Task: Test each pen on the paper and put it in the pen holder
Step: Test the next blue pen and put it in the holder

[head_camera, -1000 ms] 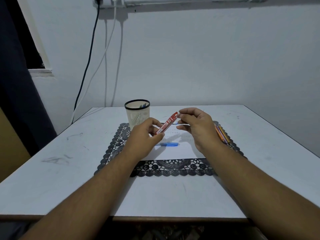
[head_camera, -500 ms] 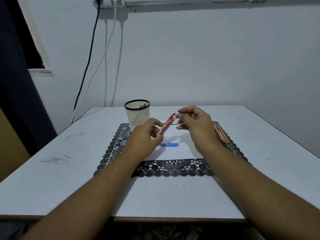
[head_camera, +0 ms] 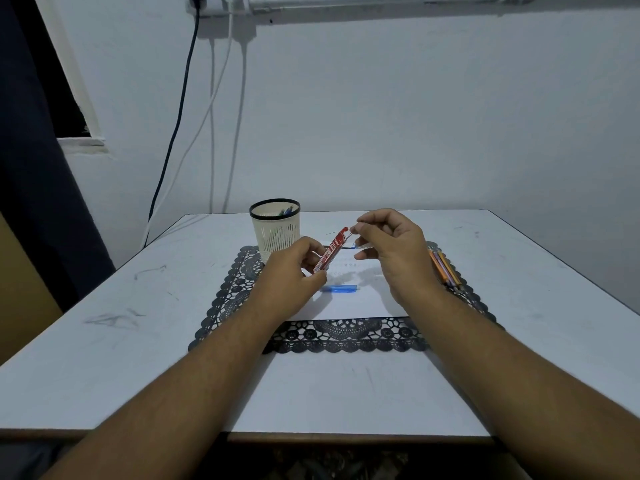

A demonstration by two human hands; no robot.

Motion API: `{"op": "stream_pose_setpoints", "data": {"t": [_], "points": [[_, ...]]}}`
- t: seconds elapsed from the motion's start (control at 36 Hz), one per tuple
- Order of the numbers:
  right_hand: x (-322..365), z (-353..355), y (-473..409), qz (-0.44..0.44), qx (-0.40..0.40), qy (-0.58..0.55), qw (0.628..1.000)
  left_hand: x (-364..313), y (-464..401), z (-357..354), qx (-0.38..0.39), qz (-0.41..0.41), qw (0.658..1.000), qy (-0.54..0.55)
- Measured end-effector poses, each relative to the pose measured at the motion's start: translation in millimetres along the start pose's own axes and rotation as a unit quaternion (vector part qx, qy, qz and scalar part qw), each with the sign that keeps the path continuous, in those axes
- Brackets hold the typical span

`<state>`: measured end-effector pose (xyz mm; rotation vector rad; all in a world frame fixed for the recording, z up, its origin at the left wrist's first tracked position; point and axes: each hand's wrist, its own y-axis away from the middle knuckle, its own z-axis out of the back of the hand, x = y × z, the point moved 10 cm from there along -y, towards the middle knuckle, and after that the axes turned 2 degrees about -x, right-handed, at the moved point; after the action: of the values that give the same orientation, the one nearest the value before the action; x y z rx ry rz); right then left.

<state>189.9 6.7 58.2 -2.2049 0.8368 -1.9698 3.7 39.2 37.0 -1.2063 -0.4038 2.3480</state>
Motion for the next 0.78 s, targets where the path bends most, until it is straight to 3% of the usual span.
{"op": "stream_pose_setpoints", "data": {"t": [0.25,0.42,0.58,0.69,0.78], "points": [[8,12,-3,0.022,-0.039,-0.006,0.999,2,0,-6,0.024,0.019,1.0,0.007],[9,27,-6,0.005,-0.093,-0.084,0.992,10,-1,-9,0.025,0.032,0.999,0.034],[-7,36,-10,-0.055,-0.117,-0.117,0.985,8,1,-11,0.036,0.069,0.97,0.23],[-19,36,-11,-0.094,-0.11,-0.12,0.982,8,-4,-10,0.025,0.065,0.956,0.285],[-26,33,-11,-0.111,-0.104,-0.121,0.981,7,-6,-8,0.025,0.079,0.91,0.406]]}}
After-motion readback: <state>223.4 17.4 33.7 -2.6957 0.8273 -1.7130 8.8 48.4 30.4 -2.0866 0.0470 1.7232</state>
